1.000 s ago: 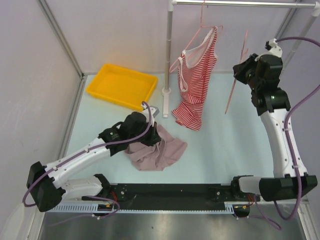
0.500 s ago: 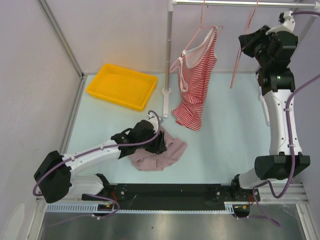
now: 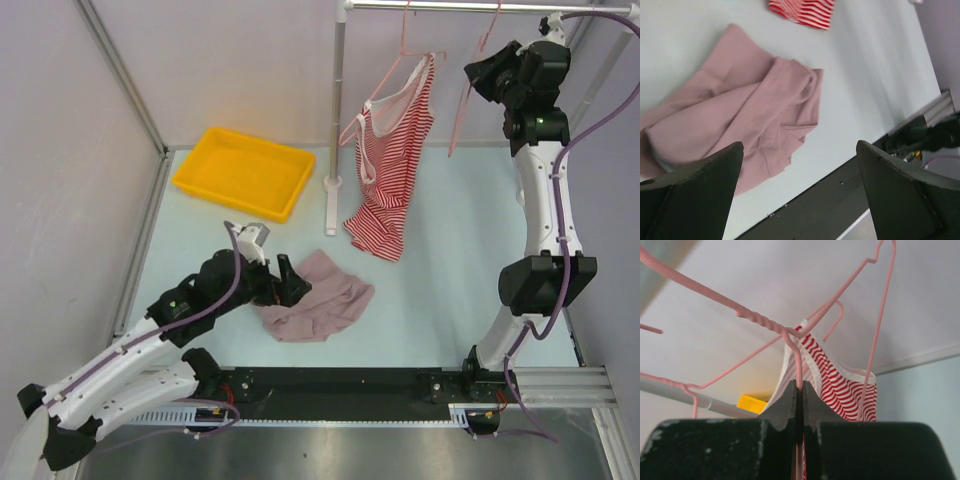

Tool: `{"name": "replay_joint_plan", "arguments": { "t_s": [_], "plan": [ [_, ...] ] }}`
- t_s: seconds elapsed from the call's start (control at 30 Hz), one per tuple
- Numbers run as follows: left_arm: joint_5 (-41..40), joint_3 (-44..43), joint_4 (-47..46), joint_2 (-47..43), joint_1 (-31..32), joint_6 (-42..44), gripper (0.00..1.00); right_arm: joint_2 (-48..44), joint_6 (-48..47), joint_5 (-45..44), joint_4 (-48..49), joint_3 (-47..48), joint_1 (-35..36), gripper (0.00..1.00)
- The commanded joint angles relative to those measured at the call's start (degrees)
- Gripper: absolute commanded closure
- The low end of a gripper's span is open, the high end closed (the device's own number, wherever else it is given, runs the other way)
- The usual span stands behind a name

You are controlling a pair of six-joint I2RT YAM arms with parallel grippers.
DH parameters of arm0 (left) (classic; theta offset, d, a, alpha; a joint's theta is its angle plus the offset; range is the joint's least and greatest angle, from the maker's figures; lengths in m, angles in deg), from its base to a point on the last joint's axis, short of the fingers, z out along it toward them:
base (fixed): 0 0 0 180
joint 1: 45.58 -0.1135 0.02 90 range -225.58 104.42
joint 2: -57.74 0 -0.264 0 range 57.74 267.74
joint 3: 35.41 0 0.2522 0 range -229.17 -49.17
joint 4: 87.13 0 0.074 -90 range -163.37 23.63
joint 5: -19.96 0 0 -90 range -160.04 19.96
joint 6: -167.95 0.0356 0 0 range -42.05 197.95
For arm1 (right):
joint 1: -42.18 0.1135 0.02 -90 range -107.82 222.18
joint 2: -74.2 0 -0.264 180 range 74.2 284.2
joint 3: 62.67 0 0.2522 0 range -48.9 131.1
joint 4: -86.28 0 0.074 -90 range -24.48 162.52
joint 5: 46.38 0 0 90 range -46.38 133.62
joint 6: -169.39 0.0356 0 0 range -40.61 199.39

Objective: Remove the tank top from the hanger

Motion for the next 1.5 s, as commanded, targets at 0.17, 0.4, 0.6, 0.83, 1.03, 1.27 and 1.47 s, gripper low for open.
{"name": "replay_joint_plan", "arguments": {
  "t_s": [0.17,0.4,0.6,0.83,1.03,1.27,1.47],
  "plan": [
    [-7.6,1.3,19.3,-0.8,-11.2,-19.2,0.01,-0.5,1.8,-1.9,-2.6,0.9,-0.5,1.0],
    [-4.8,6.6,17.5,1.6,-18.7,-23.0,0.01,-4.1,0.5,-1.4,-8.0,-0.6,-0.4,0.53],
    [-3.1,9.5,13.1,3.9,-18.8,-23.7,0.01,-11.4,-3.9,-4.8,-13.9,-7.6,0.5,0.15],
    [-3.3,10.6,4.2,12.9,-15.0,-19.6,0.01,-26.2,-6.2,-7.4,-12.7,-26.0,1.2,0.05],
    [-5.6,8.8,1.4,17.6,-4.7,-21.7,0.01,-38.9,-5.6,-8.3,-14.2,-37.1,3.3,0.03],
    [-8.4,14.3,-4.1,22.1,-1.1,-27.3,0.03,-51.1,-0.3,-12.5,-14.9,-45.0,7.7,0.02],
    [-4.7,13.0,-8.2,31.5,-2.1,-23.6,0.34,-56.3,2.8,-16.9,-18.7,-49.7,13.0,0.01]
  ]
}}
